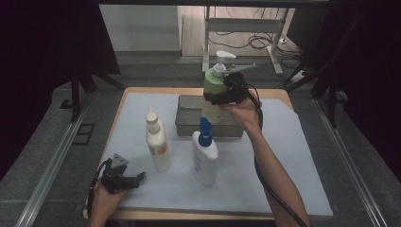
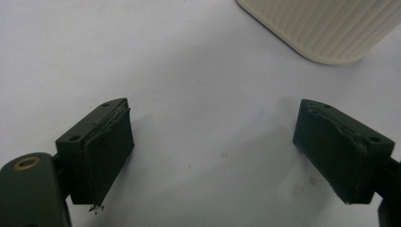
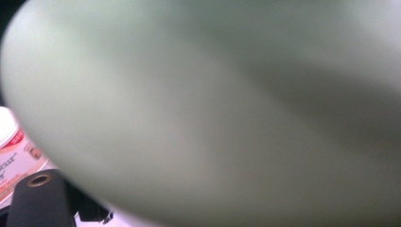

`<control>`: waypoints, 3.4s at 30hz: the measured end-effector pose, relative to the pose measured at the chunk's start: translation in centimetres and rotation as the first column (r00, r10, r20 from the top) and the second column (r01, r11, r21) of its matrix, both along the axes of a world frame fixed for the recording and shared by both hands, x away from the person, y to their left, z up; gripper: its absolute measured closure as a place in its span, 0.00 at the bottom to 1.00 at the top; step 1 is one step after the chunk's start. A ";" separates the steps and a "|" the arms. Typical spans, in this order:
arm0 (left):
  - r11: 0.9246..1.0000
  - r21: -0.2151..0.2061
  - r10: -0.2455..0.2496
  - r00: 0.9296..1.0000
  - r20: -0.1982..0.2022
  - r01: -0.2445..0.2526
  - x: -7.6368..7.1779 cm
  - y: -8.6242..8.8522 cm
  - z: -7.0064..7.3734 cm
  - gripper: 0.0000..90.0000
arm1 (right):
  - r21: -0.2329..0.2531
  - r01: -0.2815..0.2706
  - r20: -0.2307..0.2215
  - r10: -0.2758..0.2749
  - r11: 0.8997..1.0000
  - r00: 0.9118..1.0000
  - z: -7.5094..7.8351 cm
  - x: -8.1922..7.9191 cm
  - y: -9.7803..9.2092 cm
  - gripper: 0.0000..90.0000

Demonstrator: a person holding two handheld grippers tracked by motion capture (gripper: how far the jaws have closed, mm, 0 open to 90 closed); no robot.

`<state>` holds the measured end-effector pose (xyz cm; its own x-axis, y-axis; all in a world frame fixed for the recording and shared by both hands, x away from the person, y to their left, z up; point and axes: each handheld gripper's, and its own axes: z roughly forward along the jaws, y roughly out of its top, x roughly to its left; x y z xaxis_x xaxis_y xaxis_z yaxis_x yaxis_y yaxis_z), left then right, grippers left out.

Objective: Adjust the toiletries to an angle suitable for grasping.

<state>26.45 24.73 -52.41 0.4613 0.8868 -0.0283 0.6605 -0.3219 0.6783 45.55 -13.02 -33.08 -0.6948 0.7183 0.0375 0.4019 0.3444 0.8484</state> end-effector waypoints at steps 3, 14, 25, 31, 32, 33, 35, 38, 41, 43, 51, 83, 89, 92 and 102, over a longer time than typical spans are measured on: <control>1.000 0.000 0.000 1.000 0.000 0.000 0.0 0.0 0.0 0.14 | -0.001 -0.008 -0.001 0.008 1.000 1.000 -0.2 0.5 0.5 0.14; 1.000 0.000 0.000 1.000 0.000 0.000 0.0 0.0 0.0 0.14 | 0.001 -0.018 -0.005 0.018 1.000 1.000 -1.7 1.9 2.1 0.14; 1.000 -0.003 0.002 1.000 0.001 -0.002 0.0 0.0 0.0 0.14 | -0.006 -0.035 -0.005 0.035 0.999 0.999 -3.6 2.3 3.7 0.14; 1.000 -0.003 0.002 1.000 0.001 -0.002 0.0 0.0 0.0 0.14 | -0.019 -0.051 -0.014 0.051 0.999 0.999 -4.8 2.4 4.7 0.14; 1.000 -0.003 0.002 1.000 0.001 -0.002 0.0 0.0 0.0 0.14 | -0.022 -0.053 -0.014 0.052 0.998 0.999 -5.1 2.4 4.9 0.14; 1.000 -0.003 0.002 1.000 0.001 -0.002 0.0 0.0 0.0 0.14 | -0.024 -0.054 -0.019 0.053 0.998 0.998 -5.2 2.4 5.0 0.14; 1.000 -0.003 0.002 1.000 0.001 -0.002 0.0 0.0 0.0 0.14 | -0.027 -0.058 -0.018 0.057 0.998 0.998 -5.6 2.5 5.3 0.14; 1.000 -0.003 0.002 1.000 0.001 -0.002 0.0 0.0 0.0 0.14 | -0.031 -0.064 -0.023 0.064 0.997 0.998 -6.1 2.5 5.7 0.14; 1.000 -0.003 0.001 1.000 0.002 -0.001 0.0 0.0 0.0 0.14 | -0.032 -0.065 -0.024 0.064 0.997 0.998 -6.7 2.5 6.1 0.14; 1.000 -0.002 0.001 1.000 0.002 -0.001 0.0 0.0 0.0 0.14 | -0.036 -0.067 -0.030 0.066 0.997 0.997 -7.1 2.5 6.4 0.14; 1.000 -0.003 0.001 1.000 0.002 -0.001 0.0 0.0 0.0 0.14 | -0.051 -0.078 -0.037 0.076 0.996 0.996 -8.6 2.6 7.3 0.14; 1.000 -0.001 0.001 1.000 0.001 -0.001 0.0 0.0 0.0 0.14 | -0.049 -0.098 -0.004 0.098 0.994 0.995 -10.3 2.1 8.8 0.13; 1.000 -0.002 0.001 1.000 0.001 -0.001 0.0 0.0 0.0 0.14 | -0.044 -0.095 -0.009 0.095 0.995 0.995 -10.3 2.2 8.7 0.13; 1.000 -0.002 0.001 1.000 0.001 -0.001 0.0 0.0 0.0 0.14 | -0.050 -0.098 -0.014 0.098 0.994 0.995 -10.3 2.3 8.8 0.13; 1.000 -0.002 0.001 1.000 0.001 -0.001 0.0 0.0 0.0 0.14 | -0.057 -0.123 -0.048 0.121 0.991 0.992 -10.3 2.5 8.5 0.04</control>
<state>26.45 24.71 -52.42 0.4607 0.8871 -0.0295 0.6602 -0.3203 0.6794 48.06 -4.50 -43.39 -0.7760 0.6301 0.0297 0.3902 0.4426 0.8074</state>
